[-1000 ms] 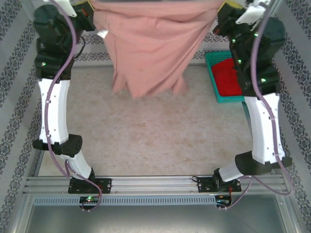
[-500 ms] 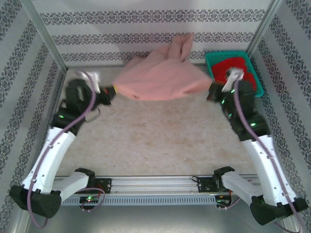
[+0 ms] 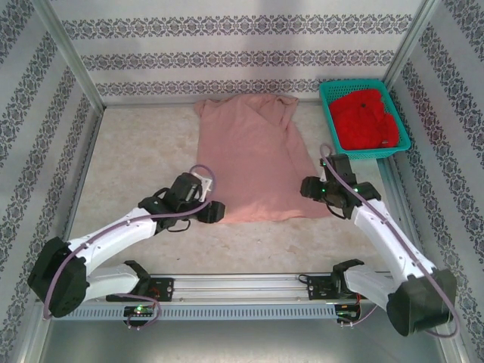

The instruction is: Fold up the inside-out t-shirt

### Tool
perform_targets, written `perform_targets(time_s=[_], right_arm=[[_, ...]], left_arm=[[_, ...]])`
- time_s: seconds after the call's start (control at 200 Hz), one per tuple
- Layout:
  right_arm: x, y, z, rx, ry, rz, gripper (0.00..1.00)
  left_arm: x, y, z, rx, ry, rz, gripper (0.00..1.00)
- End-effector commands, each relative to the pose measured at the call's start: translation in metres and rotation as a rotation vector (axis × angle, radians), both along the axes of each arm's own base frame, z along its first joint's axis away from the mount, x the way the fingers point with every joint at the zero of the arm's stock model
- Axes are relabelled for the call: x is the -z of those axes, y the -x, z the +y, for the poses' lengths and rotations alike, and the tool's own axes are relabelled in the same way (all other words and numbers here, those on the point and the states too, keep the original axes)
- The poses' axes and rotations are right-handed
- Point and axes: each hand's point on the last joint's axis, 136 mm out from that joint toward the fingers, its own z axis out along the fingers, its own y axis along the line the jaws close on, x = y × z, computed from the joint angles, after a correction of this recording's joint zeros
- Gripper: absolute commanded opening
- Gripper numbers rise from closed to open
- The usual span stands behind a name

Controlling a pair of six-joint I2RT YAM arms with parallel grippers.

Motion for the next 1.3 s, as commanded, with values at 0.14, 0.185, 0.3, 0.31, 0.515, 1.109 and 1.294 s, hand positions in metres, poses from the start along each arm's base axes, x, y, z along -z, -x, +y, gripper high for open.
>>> perform_targets(time_s=[0.14,0.185,0.3,0.31,0.515,1.109,1.294], right_arm=[[0.017,-0.009,0.013,-0.027,-0.200,0.102,0.50],[0.009,-0.012,0.000,0.012,-0.213,0.070,0.50],[-0.005,-0.012,-0.018,0.057,-0.211,0.005,0.52],[-0.006,-0.012,-0.018,0.058,-0.211,0.002,0.52],[0.006,-0.004,-0.018,0.062,-0.224,0.036,0.52],[-0.004,0.002,-0.016,0.059,-0.245,0.006,0.52],[-0.009,0.008,-0.009,0.027,-0.271,-0.004,0.51]], left_arm=[[0.008,0.012,-0.107,0.615,-0.212,-0.331,0.66],[0.020,0.012,-0.115,0.679,-0.281,-0.348,0.65],[0.041,0.008,-0.129,0.804,-0.364,-0.363,0.60],[0.044,0.008,-0.130,0.813,-0.369,-0.361,0.59],[0.074,-0.003,-0.141,0.898,-0.416,-0.303,0.51],[0.079,-0.023,-0.143,0.857,-0.301,-0.146,0.00],[0.035,-0.034,-0.145,0.764,-0.136,-0.142,0.00]])
